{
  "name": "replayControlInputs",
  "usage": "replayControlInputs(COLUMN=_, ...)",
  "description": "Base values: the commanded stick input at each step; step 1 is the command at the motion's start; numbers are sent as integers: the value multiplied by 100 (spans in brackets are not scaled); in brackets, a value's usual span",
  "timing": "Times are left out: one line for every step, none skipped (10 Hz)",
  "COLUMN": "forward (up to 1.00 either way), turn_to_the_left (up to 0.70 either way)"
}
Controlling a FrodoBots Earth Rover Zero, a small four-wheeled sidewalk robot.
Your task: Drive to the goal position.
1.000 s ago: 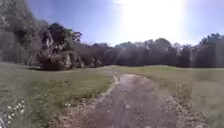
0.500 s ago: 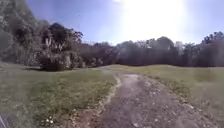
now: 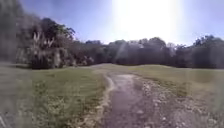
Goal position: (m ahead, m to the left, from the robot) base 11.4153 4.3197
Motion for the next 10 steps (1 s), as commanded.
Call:
replayControlInputs(forward=85, turn_to_the_left=0)
replayControlInputs(forward=85, turn_to_the_left=0)
replayControlInputs(forward=85, turn_to_the_left=0)
replayControlInputs(forward=85, turn_to_the_left=0)
replayControlInputs(forward=85, turn_to_the_left=0)
replayControlInputs(forward=85, turn_to_the_left=0)
replayControlInputs(forward=85, turn_to_the_left=0)
replayControlInputs(forward=85, turn_to_the_left=0)
replayControlInputs(forward=85, turn_to_the_left=0)
replayControlInputs(forward=85, turn_to_the_left=0)
